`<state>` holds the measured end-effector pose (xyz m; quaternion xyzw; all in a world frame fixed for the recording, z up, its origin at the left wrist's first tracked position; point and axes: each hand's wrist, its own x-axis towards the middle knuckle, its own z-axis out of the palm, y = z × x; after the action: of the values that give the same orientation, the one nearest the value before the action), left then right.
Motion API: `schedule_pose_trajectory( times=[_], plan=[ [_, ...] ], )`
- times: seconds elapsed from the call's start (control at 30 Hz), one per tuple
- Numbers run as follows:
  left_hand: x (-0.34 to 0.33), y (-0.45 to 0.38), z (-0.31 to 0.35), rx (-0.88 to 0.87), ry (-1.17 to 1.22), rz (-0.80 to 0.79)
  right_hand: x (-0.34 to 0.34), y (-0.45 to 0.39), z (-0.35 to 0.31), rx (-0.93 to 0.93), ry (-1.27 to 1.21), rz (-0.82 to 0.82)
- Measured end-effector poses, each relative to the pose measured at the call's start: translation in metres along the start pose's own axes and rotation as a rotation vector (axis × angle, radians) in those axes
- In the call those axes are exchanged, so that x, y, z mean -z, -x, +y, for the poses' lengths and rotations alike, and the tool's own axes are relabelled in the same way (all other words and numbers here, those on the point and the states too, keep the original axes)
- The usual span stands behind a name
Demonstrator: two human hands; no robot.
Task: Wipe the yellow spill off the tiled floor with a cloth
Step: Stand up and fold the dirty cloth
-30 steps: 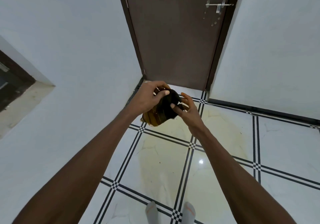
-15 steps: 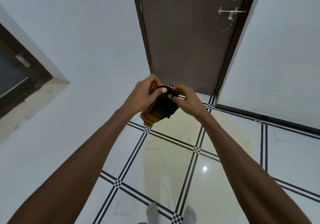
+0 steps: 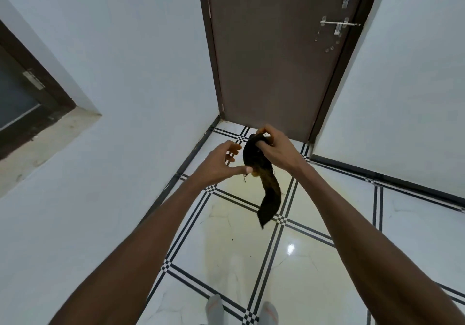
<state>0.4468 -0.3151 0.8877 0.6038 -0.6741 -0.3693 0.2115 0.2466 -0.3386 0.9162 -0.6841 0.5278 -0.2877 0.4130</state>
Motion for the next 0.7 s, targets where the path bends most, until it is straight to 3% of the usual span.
schedule_pose_trajectory(
  times=[0.3, 0.57, 0.7],
  plan=[
    [-0.011, -0.018, 0.001, -0.037, -0.023, -0.07, 0.013, 0.001, 0.004, -0.095, -0.237, 0.063],
    [0.035, -0.028, -0.012, 0.012, 0.202, 0.036, 0.019, -0.003, 0.023, -0.283, -0.269, 0.065],
    [0.051, -0.032, 0.002, 0.016, 0.289, -0.038, 0.016, -0.002, 0.022, -0.318, -0.277, 0.008]
  ],
)
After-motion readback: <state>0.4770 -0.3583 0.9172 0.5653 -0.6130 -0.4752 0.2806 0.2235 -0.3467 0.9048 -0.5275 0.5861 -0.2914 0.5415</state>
